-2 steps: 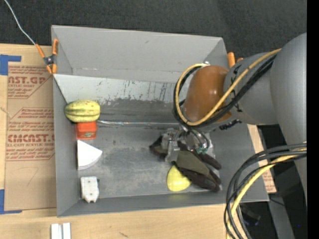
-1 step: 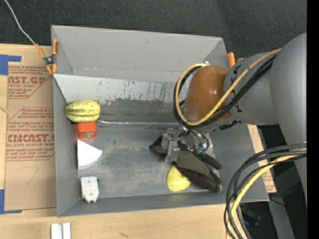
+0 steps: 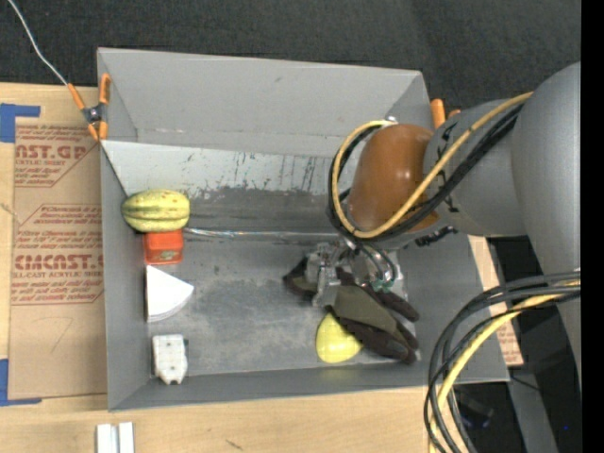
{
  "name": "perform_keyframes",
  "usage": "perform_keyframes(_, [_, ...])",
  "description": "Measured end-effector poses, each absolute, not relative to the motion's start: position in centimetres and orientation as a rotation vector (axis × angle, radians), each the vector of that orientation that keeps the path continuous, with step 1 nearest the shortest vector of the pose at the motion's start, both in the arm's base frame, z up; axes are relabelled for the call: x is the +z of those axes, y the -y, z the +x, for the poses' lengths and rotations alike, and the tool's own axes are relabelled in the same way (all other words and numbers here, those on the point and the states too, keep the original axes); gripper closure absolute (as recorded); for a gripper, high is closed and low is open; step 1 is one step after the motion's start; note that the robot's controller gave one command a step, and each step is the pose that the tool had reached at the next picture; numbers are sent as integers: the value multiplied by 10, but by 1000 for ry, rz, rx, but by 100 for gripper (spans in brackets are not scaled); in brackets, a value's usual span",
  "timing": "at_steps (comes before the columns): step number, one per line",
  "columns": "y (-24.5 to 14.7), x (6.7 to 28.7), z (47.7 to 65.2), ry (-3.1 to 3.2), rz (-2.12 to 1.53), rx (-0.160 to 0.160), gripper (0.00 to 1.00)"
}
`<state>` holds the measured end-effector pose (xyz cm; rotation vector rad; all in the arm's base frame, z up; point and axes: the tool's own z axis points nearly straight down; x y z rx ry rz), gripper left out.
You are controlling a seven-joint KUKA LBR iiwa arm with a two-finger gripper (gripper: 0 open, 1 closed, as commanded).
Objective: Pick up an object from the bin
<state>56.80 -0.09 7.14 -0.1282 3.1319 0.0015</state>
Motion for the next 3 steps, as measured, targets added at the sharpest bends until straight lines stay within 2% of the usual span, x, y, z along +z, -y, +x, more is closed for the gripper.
perform_keyframes(3, [1,71,568,-3132,-128,1,100])
